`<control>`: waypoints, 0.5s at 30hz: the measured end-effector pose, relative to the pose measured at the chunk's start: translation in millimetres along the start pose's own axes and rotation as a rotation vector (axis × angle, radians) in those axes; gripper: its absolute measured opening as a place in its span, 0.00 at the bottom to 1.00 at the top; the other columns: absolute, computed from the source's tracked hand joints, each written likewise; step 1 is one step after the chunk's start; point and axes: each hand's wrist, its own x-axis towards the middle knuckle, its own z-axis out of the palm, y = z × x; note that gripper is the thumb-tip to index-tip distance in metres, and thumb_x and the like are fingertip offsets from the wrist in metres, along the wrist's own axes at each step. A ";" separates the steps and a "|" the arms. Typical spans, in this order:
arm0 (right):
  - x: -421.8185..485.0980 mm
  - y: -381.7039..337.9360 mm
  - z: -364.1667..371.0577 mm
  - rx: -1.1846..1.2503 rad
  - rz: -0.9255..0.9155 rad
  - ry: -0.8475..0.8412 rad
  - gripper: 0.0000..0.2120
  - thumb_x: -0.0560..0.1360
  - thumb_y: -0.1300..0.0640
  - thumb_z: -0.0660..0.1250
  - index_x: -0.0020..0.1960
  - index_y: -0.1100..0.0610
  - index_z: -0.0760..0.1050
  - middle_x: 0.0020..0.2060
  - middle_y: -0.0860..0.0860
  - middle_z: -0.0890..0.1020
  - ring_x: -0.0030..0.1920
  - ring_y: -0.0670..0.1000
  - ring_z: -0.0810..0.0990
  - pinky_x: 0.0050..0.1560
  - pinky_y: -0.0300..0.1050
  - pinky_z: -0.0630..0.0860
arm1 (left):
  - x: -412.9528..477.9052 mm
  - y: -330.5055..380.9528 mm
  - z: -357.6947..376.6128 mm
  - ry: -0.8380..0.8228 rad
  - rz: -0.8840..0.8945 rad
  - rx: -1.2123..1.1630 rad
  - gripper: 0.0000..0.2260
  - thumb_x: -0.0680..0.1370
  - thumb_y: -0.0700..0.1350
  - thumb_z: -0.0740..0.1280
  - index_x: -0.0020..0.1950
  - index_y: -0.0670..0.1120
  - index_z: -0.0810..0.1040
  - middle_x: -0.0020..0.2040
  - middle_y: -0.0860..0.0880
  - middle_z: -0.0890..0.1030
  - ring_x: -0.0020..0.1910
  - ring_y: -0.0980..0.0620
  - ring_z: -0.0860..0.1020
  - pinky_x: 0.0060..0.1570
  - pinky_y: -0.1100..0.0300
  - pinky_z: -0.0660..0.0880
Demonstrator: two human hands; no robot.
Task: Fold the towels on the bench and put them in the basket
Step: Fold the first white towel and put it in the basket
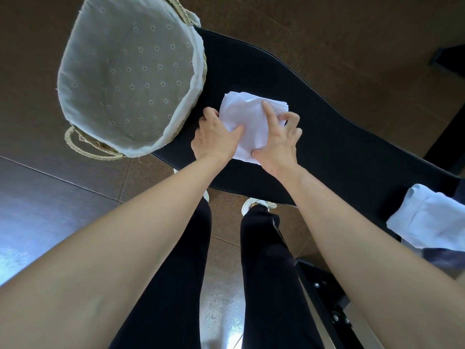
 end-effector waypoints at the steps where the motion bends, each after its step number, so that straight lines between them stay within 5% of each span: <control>1: -1.5 2.4 0.4 0.022 0.017 0.010 0.50 0.68 0.63 0.74 0.78 0.35 0.52 0.67 0.49 0.55 0.57 0.52 0.58 0.43 0.40 0.71 | -0.8 -0.1 2.3 -0.013 0.001 0.022 0.29 0.74 0.64 0.71 0.65 0.48 0.66 0.58 0.48 0.78 0.55 0.43 0.79 0.46 0.51 0.69; 5: -7.2 12.3 0.9 0.303 0.069 -0.007 0.47 0.69 0.62 0.75 0.76 0.34 0.54 0.65 0.51 0.57 0.60 0.55 0.69 0.56 0.53 0.81 | 3.6 -0.5 2.9 -0.109 -0.012 -0.045 0.31 0.72 0.62 0.74 0.64 0.47 0.65 0.54 0.49 0.80 0.54 0.45 0.80 0.47 0.50 0.76; 9: -18.3 13.2 -8.8 0.481 0.127 -0.113 0.44 0.73 0.63 0.73 0.78 0.37 0.55 0.66 0.50 0.65 0.62 0.51 0.72 0.49 0.42 0.79 | 3.5 -6.9 -5.3 -0.247 0.005 -0.208 0.24 0.72 0.57 0.76 0.59 0.46 0.74 0.49 0.53 0.78 0.50 0.50 0.79 0.42 0.57 0.72; 15: -51.3 -0.5 -19.3 0.533 0.066 -0.202 0.44 0.67 0.65 0.72 0.75 0.41 0.59 0.67 0.47 0.69 0.65 0.52 0.75 0.60 0.58 0.81 | -30.3 -32.1 -22.8 -0.263 0.052 -0.457 0.18 0.72 0.51 0.77 0.55 0.46 0.74 0.51 0.50 0.79 0.50 0.50 0.80 0.46 0.54 0.78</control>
